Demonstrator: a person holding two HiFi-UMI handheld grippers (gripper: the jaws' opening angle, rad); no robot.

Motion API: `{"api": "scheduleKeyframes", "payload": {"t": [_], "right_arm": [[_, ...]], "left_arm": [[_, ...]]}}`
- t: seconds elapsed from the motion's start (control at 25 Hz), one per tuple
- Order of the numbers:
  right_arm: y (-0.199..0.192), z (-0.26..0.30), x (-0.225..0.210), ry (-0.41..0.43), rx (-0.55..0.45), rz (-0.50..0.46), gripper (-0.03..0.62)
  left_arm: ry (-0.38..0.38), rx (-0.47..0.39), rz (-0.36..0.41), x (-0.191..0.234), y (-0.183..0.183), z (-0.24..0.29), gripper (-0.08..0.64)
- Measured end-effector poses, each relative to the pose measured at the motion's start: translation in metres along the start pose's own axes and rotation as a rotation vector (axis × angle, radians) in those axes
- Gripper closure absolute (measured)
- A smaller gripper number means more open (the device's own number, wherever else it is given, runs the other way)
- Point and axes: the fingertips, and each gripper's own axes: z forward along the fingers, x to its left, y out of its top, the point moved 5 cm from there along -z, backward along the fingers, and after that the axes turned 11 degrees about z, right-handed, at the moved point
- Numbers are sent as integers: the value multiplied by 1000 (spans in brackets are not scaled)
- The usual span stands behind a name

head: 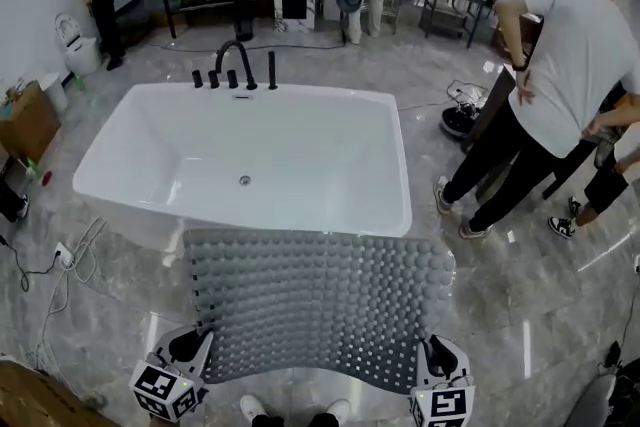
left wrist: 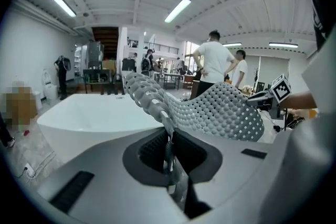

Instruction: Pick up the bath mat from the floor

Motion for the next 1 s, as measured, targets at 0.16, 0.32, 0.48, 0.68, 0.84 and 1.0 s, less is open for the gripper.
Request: {"api": "scheduleKeyframes", "payload": {"t": [0.16,0.32,0.48,0.68,0.84,1.0], "right_arm": [[63,-38,6,-17,-93,-5,514],[110,-64,6,-31,-178,-22,514],[148,-79,9,-32,-246,-13,514],[178,-108,19,-39,-318,-21,517],[200,-114,22,-37,-370,-22,518],[218,-122,26,-35,-405,-28,522]], "left_arm": [[57,-82,37,11,64,-42,528],[107,-151,63,23,106,-74,528],[147,-208,98,30,142,-95,528],[197,-276,122,39,173,-132,528],[225,-330,124,47,188,-146,528],[236,-360,140,48,204,-154,528]]}}
